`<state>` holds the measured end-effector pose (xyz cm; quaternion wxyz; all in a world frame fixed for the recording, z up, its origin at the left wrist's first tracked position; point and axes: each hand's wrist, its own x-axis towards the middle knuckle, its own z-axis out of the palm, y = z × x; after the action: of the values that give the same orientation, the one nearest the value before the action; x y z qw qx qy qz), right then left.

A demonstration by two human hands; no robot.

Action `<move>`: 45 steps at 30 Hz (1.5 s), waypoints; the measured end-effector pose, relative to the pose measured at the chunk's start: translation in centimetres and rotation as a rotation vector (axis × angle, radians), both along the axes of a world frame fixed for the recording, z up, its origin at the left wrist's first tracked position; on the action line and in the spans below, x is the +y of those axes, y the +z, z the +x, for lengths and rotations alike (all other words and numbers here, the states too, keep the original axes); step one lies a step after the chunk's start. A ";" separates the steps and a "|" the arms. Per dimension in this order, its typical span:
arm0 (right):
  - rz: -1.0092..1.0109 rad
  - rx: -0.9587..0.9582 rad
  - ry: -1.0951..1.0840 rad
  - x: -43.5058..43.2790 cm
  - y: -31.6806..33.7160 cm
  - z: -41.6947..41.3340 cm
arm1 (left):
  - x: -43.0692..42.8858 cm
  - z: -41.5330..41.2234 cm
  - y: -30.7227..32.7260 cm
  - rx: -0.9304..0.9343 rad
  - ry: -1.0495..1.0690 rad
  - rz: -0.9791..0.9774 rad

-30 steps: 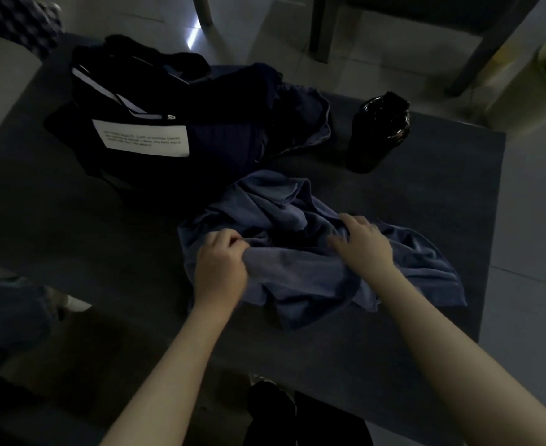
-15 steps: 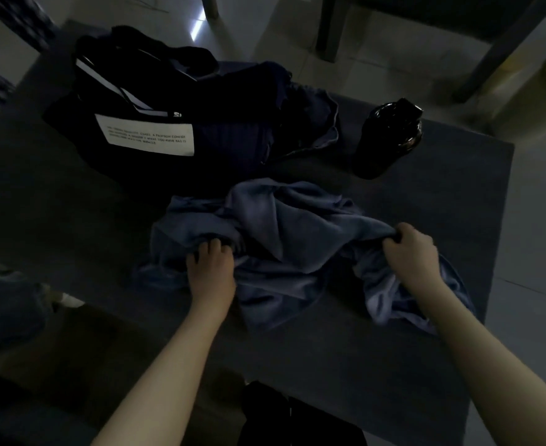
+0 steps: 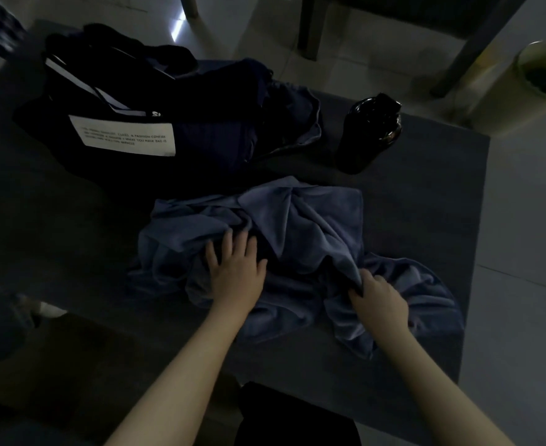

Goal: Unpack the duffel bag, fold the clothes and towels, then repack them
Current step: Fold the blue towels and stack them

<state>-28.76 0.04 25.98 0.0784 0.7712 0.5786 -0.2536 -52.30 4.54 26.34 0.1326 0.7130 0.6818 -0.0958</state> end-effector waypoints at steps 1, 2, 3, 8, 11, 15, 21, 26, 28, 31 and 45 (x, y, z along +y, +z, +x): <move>0.008 -0.070 0.058 -1.0 -0.1 0.0 | -0.2 0.3 0.1 -0.047 -0.062 0.053; -0.001 -0.121 0.107 -2.0 -0.3 0.0 | -0.4 0.7 0.0 -0.097 -0.146 0.082; 0.005 -0.155 0.129 -3.0 -0.4 0.0 | -0.6 1.1 0.1 -0.137 -0.230 0.064; -0.205 -0.165 0.027 -5.5 0.8 -0.6 | -1.6 3.7 -1.4 -0.260 -0.348 -0.154; -0.482 0.017 -0.081 -5.5 2.0 -0.2 | -2.3 4.6 -2.8 -0.273 -0.360 -0.205; -0.052 0.038 -0.140 -5.3 1.6 0.9 | -3.1 5.0 -3.5 -0.370 -0.403 -0.179; 0.015 -0.063 0.074 -3.4 -2.6 2.0 | -2.3 6.7 -3.9 -0.398 -0.367 0.109; 0.063 -0.026 0.126 -3.9 -3.7 6.1 | -1.6 9.1 -5.5 -0.214 -0.326 -0.050; 0.082 -0.031 0.100 -3.9 -3.9 8.2 | -1.7 9.7 -6.2 -0.205 -0.372 -0.045; 0.124 -0.075 0.074 -4.0 -4.6 10.3 | -1.8 10.3 -6.7 -0.190 -0.425 -0.029; 0.538 -0.150 0.032 -8.7 -7.0 7.2 | -5.2 10.7 -6.7 -0.130 -0.320 0.083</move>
<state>-21.59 -8.64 18.99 -0.0827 0.7718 0.6297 -0.0320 -41.62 -0.69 19.68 0.1298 0.8219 0.5530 -0.0413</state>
